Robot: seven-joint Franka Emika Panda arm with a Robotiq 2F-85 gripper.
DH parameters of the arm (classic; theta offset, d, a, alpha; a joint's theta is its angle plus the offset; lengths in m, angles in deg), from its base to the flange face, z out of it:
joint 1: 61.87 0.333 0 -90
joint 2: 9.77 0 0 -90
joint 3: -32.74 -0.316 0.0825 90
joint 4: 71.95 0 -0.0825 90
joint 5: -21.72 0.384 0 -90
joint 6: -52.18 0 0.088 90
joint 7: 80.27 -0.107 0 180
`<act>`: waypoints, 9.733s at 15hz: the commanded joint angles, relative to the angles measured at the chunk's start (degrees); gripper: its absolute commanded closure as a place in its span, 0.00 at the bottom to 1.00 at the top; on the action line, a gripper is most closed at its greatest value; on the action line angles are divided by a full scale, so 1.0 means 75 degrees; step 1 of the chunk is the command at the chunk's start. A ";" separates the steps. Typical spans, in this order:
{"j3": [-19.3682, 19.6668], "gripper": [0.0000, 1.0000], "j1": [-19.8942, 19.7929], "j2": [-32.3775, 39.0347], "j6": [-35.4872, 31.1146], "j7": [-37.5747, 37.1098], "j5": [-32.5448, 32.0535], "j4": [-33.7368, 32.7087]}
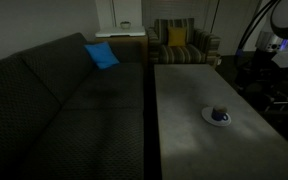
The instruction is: Pick up the mug on the plate and put it on the table
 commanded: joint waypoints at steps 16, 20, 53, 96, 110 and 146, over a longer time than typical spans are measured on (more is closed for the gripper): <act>-0.0187 0.00 -0.0285 0.3990 0.1960 0.0465 0.0057 -0.5189; -0.0147 0.00 -0.0232 0.4131 0.2557 0.0335 0.0031 -0.5357; -0.0234 0.42 -0.0230 0.4479 -0.0186 0.0541 0.0025 -0.4794; -0.0108 0.97 0.1355 0.3985 -0.0173 0.1279 -0.0635 -0.4478; -0.0227 0.97 0.1450 0.4396 0.0241 0.1440 -0.0877 -0.4705; -0.0497 0.02 0.1106 0.3758 0.0169 0.1891 -0.0808 -0.4008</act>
